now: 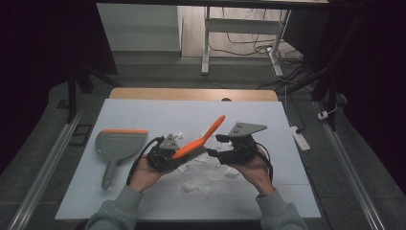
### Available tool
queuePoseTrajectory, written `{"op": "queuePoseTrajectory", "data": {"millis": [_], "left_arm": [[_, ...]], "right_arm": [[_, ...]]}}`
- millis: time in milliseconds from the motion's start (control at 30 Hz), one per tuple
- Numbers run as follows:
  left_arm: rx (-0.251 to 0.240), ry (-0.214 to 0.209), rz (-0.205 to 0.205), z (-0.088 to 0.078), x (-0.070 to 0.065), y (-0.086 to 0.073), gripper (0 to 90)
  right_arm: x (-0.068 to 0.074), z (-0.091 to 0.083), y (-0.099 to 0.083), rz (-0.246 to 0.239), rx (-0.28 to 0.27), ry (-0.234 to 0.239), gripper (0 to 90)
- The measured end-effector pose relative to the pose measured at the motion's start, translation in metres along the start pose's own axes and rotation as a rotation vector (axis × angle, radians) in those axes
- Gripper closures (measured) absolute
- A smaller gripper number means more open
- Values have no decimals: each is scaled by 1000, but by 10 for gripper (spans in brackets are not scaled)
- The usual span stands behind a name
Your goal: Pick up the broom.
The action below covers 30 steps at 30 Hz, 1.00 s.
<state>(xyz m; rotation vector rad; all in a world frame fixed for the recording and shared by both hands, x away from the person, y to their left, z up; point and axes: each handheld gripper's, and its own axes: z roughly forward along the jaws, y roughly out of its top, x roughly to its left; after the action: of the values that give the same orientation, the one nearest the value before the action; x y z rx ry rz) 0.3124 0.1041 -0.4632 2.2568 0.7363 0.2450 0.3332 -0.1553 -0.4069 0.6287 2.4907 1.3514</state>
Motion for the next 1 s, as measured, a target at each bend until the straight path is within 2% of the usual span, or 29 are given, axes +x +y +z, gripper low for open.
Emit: {"op": "queuePoseTrajectory", "data": {"millis": [133, 267, 433, 767, 833, 900, 967, 1000], "left_arm": [[50, -16, 39, 3, -6, 3, 801], [85, -23, 78, 6, -13, 6, 801], [121, -30, 131, 8, -19, 8, 801], [167, -39, 208, 14, -32, 12, 801], [175, -49, 234, 14, -34, 13, 801], [177, -59, 255, 14, -38, 14, 801], [183, -67, 279, 14, -41, 15, 800], [187, -64, 284, 14, -42, 15, 800]], "right_arm": [[11, 6, 3, -94, 61, 1, 357], [17, 9, 4, -158, 112, 12, 346], [17, 12, 2, -187, 153, 14, 357], [21, 25, -3, -255, 278, 72, 365], [23, 28, -4, -264, 322, 88, 390], [24, 33, -7, -294, 367, 99, 421], [26, 36, -10, -328, 401, 104, 519], [26, 37, -11, -336, 406, 115, 541]]}}
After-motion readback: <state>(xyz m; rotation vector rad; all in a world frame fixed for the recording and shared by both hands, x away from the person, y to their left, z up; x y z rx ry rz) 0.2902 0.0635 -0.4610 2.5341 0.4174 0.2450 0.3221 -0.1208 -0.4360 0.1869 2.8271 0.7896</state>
